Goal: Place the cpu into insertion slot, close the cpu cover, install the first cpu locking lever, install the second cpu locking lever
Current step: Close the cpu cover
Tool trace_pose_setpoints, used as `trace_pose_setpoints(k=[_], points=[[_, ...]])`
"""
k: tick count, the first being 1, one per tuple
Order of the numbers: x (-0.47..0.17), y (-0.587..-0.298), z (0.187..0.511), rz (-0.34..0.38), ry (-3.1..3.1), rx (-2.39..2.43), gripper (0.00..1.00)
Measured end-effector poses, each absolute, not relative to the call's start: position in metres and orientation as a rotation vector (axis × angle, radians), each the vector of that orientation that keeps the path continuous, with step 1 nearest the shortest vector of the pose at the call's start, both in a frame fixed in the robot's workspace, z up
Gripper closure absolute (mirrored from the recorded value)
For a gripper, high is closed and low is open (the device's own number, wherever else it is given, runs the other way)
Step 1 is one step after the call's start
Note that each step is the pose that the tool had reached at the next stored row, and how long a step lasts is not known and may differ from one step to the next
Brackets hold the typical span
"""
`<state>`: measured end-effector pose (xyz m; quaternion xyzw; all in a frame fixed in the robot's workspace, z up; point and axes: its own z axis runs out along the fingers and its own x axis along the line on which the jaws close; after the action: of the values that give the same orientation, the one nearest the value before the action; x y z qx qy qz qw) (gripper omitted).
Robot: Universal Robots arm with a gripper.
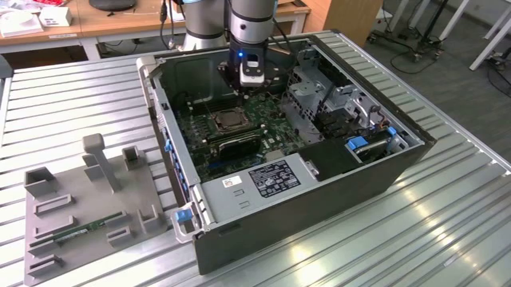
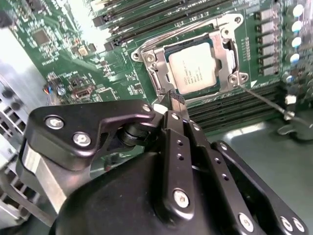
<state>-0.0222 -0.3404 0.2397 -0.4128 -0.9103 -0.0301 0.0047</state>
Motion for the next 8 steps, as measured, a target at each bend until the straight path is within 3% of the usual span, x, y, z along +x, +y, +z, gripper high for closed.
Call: trace_pose_setpoints(k=[8], points=[[-0.0222, -0.3404, 0.2391, -0.092, -2.934, -1.081, 0.89]])
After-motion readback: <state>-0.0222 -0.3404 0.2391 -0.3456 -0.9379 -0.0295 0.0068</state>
